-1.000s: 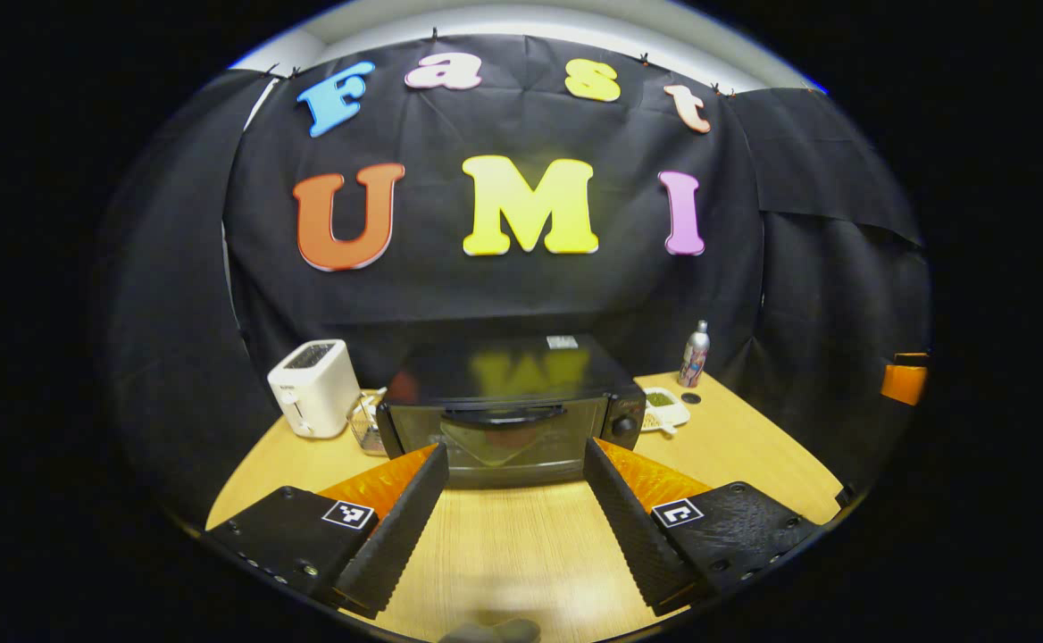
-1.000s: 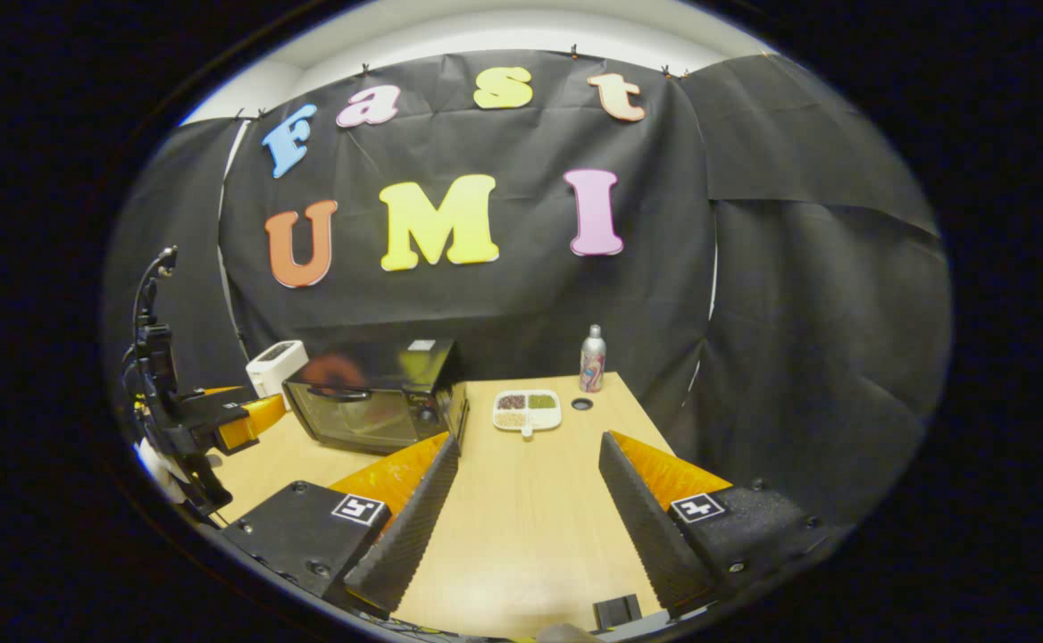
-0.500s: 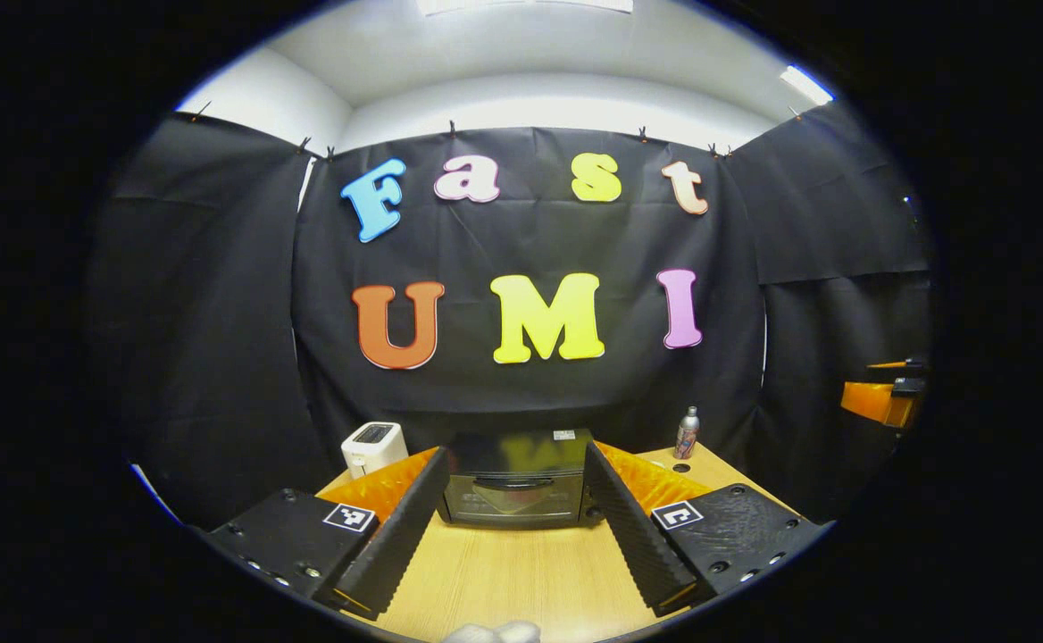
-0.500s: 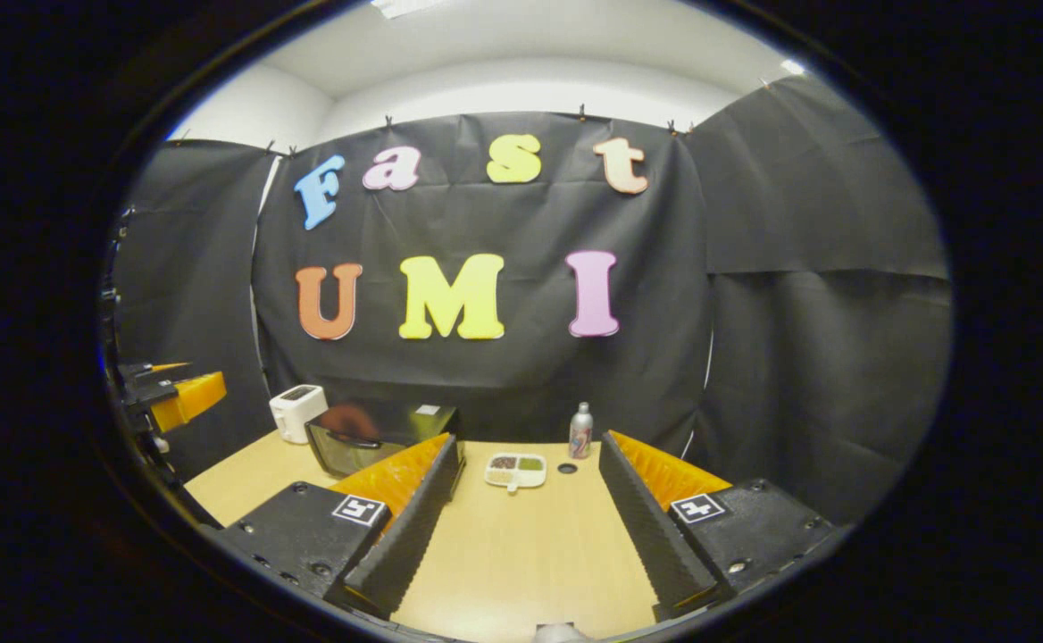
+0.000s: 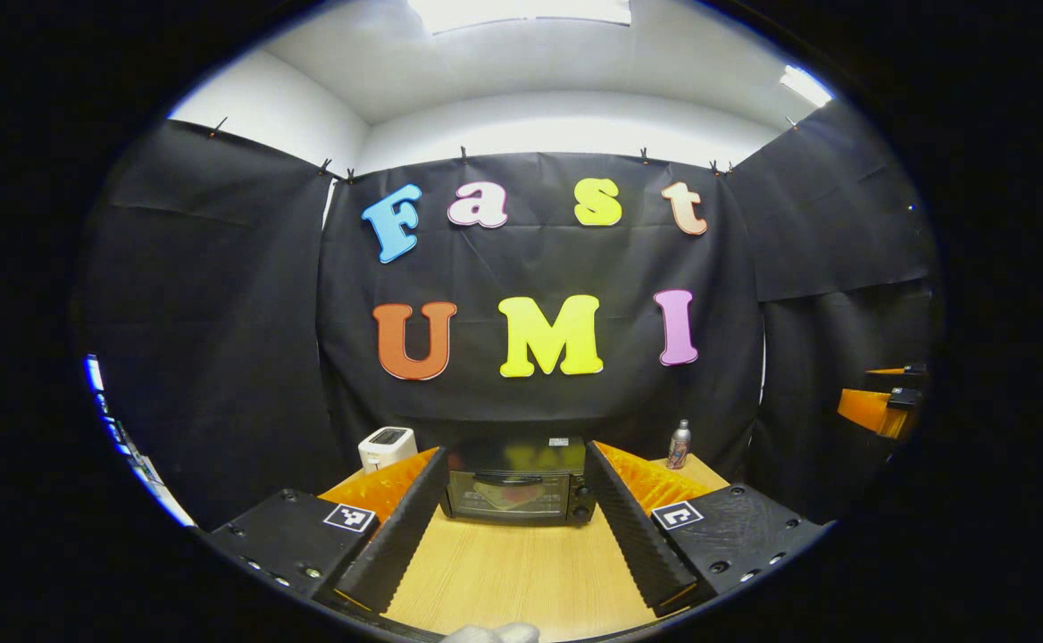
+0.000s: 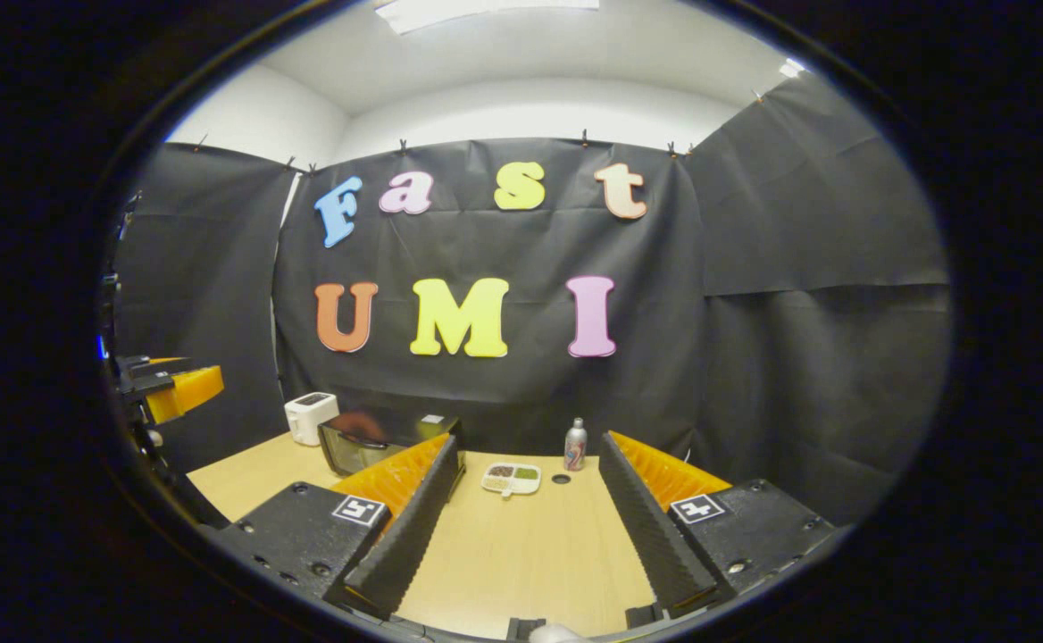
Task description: Open the electric oven with the left hand, put the food in, and close the electric oven.
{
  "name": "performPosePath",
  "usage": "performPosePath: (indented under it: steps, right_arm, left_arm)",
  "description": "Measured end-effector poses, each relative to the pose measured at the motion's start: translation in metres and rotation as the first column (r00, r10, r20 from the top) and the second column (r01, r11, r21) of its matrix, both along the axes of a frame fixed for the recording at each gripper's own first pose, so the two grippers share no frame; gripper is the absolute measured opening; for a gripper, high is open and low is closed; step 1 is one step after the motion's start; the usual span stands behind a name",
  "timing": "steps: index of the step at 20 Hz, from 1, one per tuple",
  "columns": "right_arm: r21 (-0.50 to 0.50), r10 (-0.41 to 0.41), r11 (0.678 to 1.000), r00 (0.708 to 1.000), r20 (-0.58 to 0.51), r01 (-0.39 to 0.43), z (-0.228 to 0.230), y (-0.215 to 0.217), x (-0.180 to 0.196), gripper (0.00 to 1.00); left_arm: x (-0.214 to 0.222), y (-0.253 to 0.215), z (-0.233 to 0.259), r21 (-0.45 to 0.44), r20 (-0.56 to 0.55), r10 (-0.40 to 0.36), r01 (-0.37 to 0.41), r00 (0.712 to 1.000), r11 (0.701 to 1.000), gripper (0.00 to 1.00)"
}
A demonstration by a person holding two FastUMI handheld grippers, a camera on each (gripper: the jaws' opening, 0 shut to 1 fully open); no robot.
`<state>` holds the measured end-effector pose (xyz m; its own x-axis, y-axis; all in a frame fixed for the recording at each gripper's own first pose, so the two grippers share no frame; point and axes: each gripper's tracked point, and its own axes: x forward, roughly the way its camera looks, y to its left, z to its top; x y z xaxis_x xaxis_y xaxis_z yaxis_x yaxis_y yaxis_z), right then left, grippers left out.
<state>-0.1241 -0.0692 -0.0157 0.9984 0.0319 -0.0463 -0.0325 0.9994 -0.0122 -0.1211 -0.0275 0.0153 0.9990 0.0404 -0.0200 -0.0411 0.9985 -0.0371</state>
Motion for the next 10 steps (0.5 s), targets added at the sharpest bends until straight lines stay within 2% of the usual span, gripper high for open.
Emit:
performPosePath:
  steps: [2, 5, 9, 10]
  right_arm:
    - [0.023, 0.005, 1.000, 1.000, -0.001, -0.005, -0.0011, -0.0005, -0.0022, 0.96]
    - [0.024, -0.006, 1.000, 1.000, -0.004, 0.007, -0.0027, -0.0066, -0.0023, 0.96]
    - [0.017, -0.020, 1.000, 1.000, 0.000, 0.020, -0.0006, -0.0079, -0.0020, 0.96]
    - [0.021, -0.022, 1.000, 1.000, -0.002, 0.022, -0.0007, -0.0071, -0.0007, 0.96]
  left_arm:
    - [-0.0037, -0.0057, -0.0030, 0.003, -0.007, -0.009, 0.009, 1.000, 1.000, 0.96]
    - [-0.0059, -0.0056, -0.0034, -0.005, -0.014, -0.011, 0.011, 1.000, 1.000, 0.96]
    - [-0.0037, -0.0048, -0.0017, -0.009, -0.014, -0.023, 0.023, 1.000, 1.000, 0.96]
    - [-0.0026, -0.0041, -0.0011, -0.007, -0.013, -0.024, 0.024, 1.000, 1.000, 1.00]
